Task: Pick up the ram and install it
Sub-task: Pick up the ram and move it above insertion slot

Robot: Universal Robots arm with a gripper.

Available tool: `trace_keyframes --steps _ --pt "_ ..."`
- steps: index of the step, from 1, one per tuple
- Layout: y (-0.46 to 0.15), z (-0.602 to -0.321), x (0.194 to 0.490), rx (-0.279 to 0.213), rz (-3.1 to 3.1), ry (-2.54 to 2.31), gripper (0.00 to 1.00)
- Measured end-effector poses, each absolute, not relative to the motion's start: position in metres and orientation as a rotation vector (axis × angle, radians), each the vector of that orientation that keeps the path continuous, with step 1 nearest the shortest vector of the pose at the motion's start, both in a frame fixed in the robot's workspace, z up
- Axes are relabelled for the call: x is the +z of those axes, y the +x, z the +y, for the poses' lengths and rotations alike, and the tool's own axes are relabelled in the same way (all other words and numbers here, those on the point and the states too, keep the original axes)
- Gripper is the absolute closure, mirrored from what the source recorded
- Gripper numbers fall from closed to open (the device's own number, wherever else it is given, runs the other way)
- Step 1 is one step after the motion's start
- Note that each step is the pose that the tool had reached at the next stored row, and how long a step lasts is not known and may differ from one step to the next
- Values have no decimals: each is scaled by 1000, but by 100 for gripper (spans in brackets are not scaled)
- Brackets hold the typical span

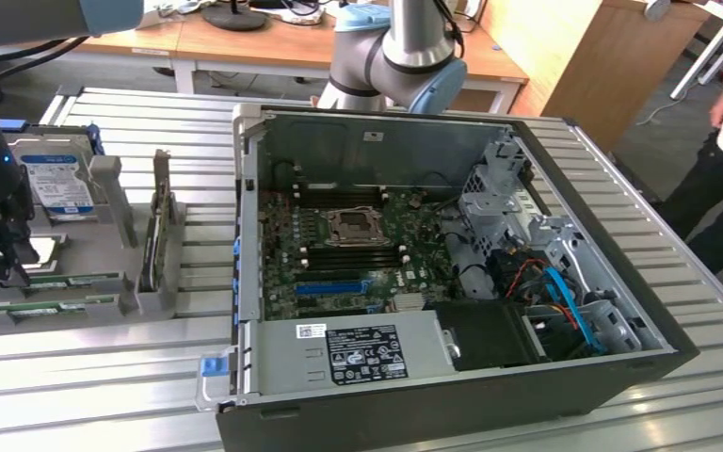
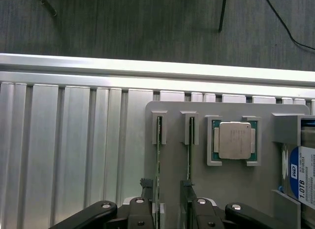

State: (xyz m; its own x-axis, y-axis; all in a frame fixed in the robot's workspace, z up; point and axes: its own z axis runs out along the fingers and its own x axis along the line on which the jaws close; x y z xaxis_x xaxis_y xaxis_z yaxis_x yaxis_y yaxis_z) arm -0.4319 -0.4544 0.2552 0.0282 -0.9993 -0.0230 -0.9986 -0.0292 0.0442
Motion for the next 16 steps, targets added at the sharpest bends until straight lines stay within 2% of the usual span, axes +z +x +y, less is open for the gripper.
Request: trace_keyframes --steps 16 --pt "-432 -454 239 -74 -2178 2241 64"
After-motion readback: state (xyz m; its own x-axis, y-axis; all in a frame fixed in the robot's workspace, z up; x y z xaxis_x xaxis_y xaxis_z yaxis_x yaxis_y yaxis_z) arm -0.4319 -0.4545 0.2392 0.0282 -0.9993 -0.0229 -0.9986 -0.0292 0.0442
